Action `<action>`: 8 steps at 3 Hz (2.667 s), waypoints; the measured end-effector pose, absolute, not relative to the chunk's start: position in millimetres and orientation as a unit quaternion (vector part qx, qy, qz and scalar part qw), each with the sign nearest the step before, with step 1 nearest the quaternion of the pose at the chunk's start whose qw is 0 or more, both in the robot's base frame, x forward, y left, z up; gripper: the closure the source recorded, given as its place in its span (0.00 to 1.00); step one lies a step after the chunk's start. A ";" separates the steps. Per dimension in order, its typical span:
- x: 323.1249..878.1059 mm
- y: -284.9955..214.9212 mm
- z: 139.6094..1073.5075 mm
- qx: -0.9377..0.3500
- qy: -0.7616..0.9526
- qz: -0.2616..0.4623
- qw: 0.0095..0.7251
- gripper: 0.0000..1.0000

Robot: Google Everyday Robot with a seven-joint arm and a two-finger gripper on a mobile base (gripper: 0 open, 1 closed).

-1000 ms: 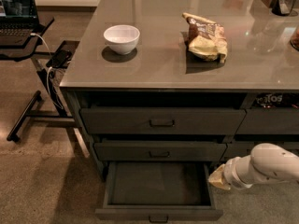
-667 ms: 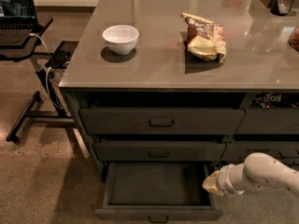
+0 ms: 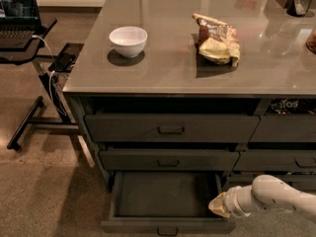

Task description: Close bottom drawer

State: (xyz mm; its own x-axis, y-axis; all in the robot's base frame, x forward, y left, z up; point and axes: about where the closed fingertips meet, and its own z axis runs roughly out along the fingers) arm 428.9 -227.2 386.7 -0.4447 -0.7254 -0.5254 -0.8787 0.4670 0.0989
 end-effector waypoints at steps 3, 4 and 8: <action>404.7 -212.6 291.3 -0.529 0.802 0.206 0.186 1.00; 397.1 -206.7 256.4 -0.546 0.791 0.209 0.181 1.00; 379.3 -204.2 171.6 -0.620 0.746 0.176 0.165 0.82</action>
Offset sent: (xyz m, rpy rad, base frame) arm -0.0255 0.0106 -0.1071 0.0070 0.0547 0.1272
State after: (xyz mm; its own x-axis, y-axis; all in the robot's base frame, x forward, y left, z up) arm 379.3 -204.2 171.6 -0.1761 -0.8681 -0.4640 -0.9840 0.1684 0.0583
